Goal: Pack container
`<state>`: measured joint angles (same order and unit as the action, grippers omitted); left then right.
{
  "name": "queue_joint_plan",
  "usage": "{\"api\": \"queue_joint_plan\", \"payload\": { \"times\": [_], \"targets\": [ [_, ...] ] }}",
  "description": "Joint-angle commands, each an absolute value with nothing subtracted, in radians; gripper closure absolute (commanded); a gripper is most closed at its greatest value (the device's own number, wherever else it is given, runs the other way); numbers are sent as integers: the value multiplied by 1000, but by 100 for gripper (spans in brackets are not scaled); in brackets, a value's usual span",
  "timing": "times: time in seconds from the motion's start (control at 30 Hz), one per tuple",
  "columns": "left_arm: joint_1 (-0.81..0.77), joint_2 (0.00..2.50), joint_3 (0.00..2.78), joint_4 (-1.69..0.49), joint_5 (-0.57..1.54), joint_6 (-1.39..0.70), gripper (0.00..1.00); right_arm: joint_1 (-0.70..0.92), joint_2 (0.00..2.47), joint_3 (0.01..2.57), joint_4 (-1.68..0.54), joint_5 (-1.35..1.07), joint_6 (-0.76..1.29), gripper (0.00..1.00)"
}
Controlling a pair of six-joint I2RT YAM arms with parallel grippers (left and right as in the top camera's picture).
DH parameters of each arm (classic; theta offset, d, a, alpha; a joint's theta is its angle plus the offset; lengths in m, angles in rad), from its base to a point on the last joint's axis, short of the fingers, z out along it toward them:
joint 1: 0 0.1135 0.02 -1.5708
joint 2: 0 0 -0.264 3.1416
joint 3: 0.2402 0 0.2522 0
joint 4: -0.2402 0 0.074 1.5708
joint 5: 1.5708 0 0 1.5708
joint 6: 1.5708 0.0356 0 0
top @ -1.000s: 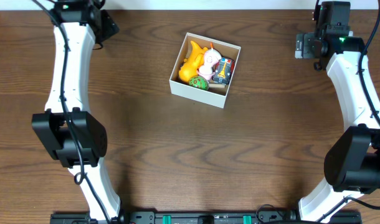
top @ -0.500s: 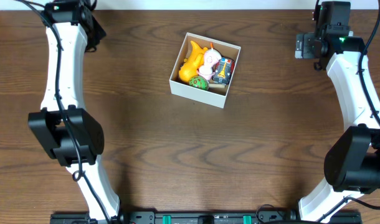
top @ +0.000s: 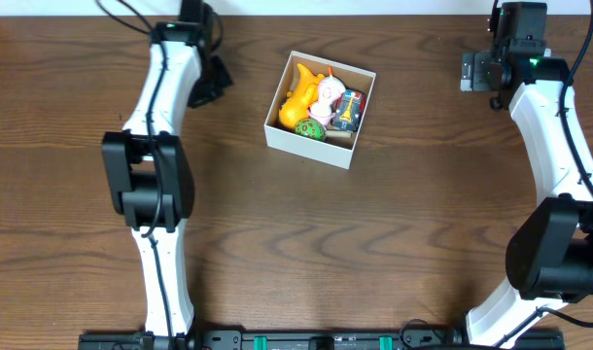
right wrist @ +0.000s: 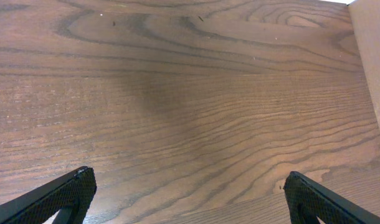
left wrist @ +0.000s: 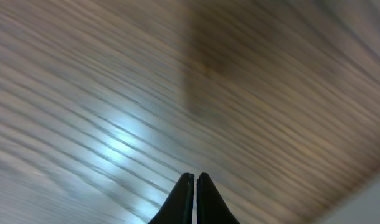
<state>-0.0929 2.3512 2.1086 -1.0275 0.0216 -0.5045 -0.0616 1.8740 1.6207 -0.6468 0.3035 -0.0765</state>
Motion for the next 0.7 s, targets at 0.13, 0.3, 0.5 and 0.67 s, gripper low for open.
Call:
{"api": "queue_joint_plan", "payload": {
  "times": [0.13, 0.3, 0.5, 0.67],
  "targets": [
    [-172, 2334, 2109, -1050, 132, -511, 94, -64, 1874, 1634, -647, 306, -64, 1],
    [-216, 2334, 2109, -1061, 177, -511, 94, -64, 1874, 1634, -647, 307, -64, 1],
    [-250, 2334, 2109, -1114, 192, -515, 94, -64, 1874, 1634, -647, 306, -64, 1],
    [-262, 2334, 2109, -1162, 261, -518, 94, -64, 1874, 1634, -647, 306, -64, 1]
  ]
}}
